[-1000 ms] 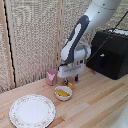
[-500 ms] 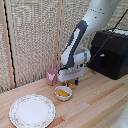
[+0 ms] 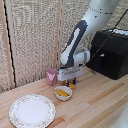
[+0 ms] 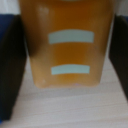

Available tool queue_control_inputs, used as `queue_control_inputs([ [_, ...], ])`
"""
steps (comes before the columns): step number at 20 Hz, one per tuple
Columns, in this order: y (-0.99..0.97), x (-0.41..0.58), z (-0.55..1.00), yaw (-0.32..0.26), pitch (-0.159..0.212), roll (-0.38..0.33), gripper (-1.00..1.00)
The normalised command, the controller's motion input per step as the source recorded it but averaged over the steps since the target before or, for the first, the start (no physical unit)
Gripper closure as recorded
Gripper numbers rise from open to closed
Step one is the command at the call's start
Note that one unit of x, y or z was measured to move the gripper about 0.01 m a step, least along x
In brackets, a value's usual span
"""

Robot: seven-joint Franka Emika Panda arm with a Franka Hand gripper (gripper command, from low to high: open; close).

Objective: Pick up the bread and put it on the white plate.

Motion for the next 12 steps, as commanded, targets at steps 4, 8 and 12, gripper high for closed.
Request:
queue_control_inputs([
  [4, 0.06, 0.0, -0.1, 0.0, -0.163, -0.022, 1.0],
  [8, -0.04, 0.0, 0.14, 0.018, -0.075, 0.015, 1.0],
  [12, -0.25, 0.001, 0.94, 0.116, 0.025, 0.063, 1.0],
])
